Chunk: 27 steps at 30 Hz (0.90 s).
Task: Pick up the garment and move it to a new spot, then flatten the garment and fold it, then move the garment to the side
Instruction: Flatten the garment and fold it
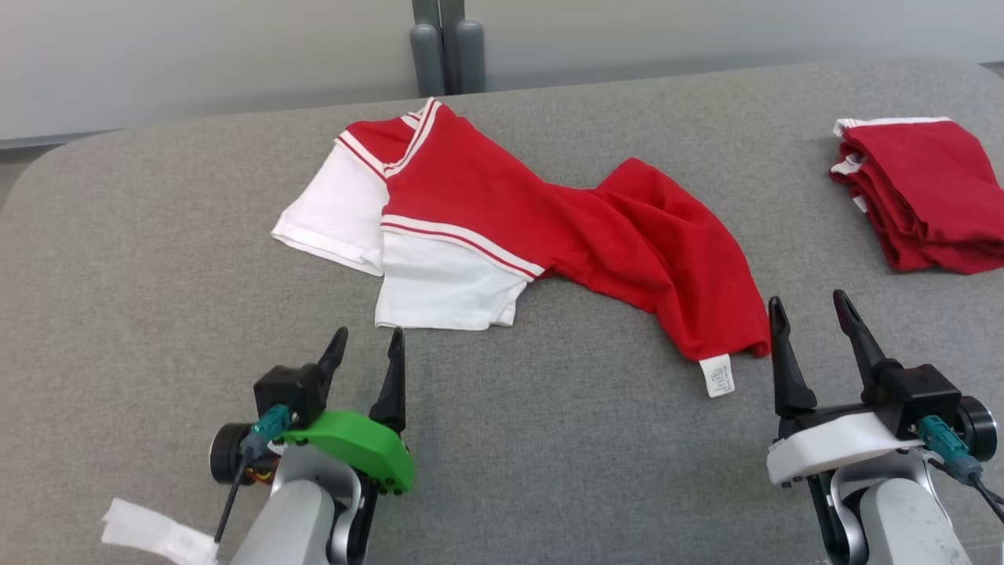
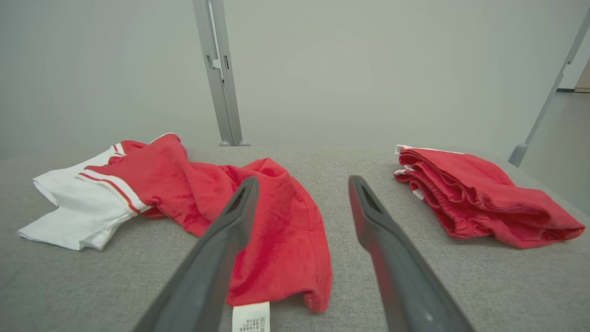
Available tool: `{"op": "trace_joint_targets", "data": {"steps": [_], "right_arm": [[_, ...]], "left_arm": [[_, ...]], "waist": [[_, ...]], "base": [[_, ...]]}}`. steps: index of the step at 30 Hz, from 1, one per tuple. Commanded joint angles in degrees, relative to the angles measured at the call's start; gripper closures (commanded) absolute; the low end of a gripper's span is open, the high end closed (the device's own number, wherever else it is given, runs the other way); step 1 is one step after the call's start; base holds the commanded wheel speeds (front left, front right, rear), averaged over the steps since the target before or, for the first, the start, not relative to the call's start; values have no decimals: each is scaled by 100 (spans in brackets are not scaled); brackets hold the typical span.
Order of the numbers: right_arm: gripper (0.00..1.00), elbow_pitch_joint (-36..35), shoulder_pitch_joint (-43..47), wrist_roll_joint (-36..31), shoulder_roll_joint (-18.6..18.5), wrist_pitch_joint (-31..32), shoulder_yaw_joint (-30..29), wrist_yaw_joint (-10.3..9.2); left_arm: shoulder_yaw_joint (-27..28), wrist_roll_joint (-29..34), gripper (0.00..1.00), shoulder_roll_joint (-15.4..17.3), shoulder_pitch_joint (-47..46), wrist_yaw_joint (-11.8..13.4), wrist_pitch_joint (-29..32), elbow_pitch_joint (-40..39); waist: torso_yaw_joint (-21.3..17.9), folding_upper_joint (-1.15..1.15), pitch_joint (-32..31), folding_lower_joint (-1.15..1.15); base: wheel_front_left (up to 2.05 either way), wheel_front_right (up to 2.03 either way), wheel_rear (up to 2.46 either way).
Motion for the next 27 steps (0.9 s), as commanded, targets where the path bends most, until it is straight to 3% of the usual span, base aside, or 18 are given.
{"op": "trace_joint_targets", "data": {"steps": [1, 10, 20, 21, 24, 25, 27], "right_arm": [[0, -46, -114, -29, -6, -17, 17, -9], [0, -56, -268, -40, -5, -17, 80, -9], [0, -32, -337, -6, -5, -17, 157, -9], [0, -36, -347, -8, -5, -16, 155, -9], [0, -52, -353, -11, -5, -17, 145, -9], [0, -56, -355, -14, -5, -17, 143, -9], [0, -54, -362, -24, -5, -17, 139, -9]], "left_arm": [[-6, -84, 0, 20, -245, 43, -19, 143], [-112, -469, 0, 21, -1174, 252, 106, 1475], [-135, -913, 0, 21, -1675, 459, 69, 2365], [-131, -957, 16, 22, -1709, 494, 85, 2435], [-173, -1048, 88, 21, -1775, 466, 81, 2586], [-204, -1085, 100, 21, -1801, 447, 85, 2637], [-275, -1158, 100, 20, -1842, 404, 106, 2721]], "waist": [[-176, 0, 228, 0], [-425, 0, 548, 0], [-562, 0, 628, 0], [-572, 0, 638, 0], [-592, 0, 661, 0], [-595, 0, 669, 0], [-599, 0, 678, 0]], "base": [[0, 0, 0], [0, 0, 0], [0, 0, 0], [0, 0, 0], [0, 0, 0], [0, 0, 0], [0, 0, 0]]}}
